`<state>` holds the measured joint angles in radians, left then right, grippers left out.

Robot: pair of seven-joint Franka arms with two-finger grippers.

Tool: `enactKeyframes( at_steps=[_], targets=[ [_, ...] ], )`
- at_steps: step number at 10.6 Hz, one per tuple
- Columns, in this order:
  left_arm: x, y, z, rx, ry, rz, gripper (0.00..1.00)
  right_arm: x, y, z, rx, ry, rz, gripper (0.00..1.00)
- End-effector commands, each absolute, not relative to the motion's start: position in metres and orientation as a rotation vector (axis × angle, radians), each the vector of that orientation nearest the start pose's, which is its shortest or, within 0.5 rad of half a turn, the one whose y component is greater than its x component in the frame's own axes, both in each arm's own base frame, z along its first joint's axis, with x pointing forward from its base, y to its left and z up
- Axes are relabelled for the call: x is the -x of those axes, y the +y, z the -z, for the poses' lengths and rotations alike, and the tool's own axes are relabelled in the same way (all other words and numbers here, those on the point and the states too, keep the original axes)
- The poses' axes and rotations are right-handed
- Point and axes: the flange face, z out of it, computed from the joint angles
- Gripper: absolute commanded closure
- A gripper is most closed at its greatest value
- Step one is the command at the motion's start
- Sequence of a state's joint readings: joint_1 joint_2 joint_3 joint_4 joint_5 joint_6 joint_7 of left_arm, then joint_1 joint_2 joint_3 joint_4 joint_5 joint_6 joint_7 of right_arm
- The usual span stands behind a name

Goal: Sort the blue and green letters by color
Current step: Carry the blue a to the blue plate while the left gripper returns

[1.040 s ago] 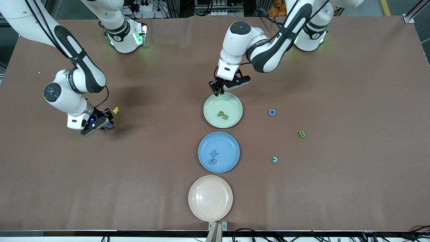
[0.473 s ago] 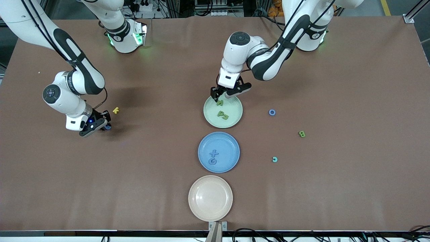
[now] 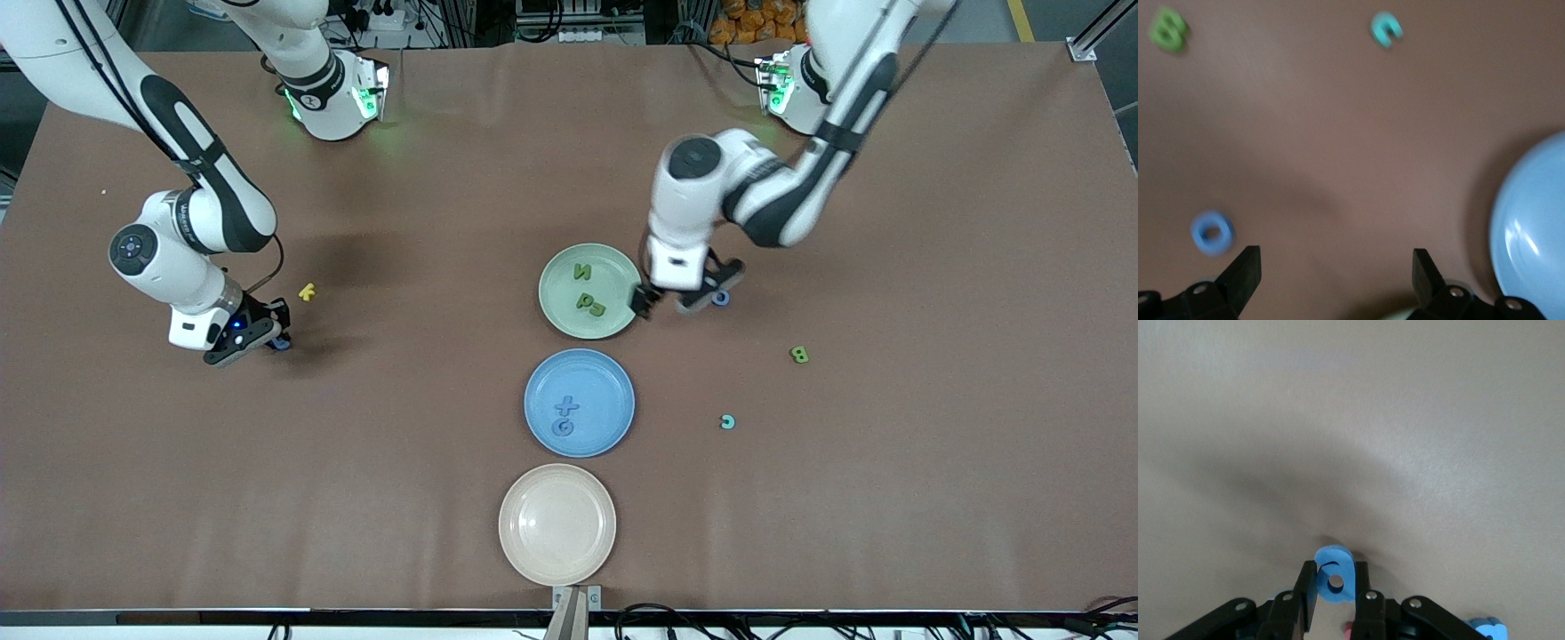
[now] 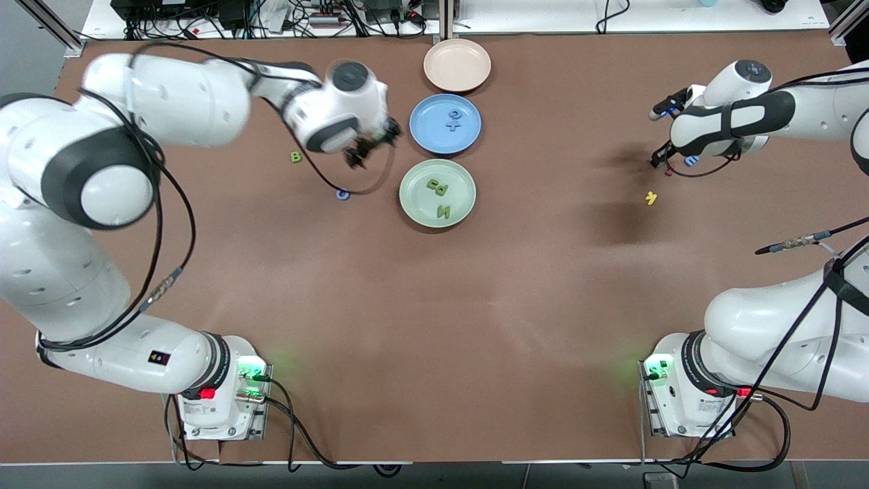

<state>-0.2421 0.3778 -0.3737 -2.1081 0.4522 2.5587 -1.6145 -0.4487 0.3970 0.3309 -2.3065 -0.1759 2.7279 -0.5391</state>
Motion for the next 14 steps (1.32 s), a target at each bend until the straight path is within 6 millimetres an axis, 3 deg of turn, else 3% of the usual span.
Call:
enactKeyframes(
  at_steps=[1,5,8,10,13,14],
  targets=[
    [-0.530,-0.235,-0.252,2.906,-1.148,0.274,0.00,-0.560,0.006,-0.234,3.044,-0.602,0.023,1.00],
    [-0.528,-0.138,-0.232,2.910,-0.941,0.177,0.00,-0.592,0.120,-0.268,3.040,-0.223,0.135,1.00],
    [-0.526,-0.081,-0.225,3.032,-0.600,0.083,0.00,-0.618,0.217,-0.284,2.958,0.065,0.191,1.00],
    [-0.525,-0.067,-0.212,3.101,-0.473,0.016,0.00,-0.637,0.272,-0.290,2.894,0.145,0.212,1.00],
    [-0.526,-0.078,-0.200,3.145,-0.447,0.003,0.00,-0.653,0.340,-0.278,2.837,0.290,0.201,1.00],
    [-0.528,-0.083,-0.200,3.150,-0.457,0.005,0.00,-0.650,0.365,-0.267,2.855,0.311,0.217,1.00]
  ],
)
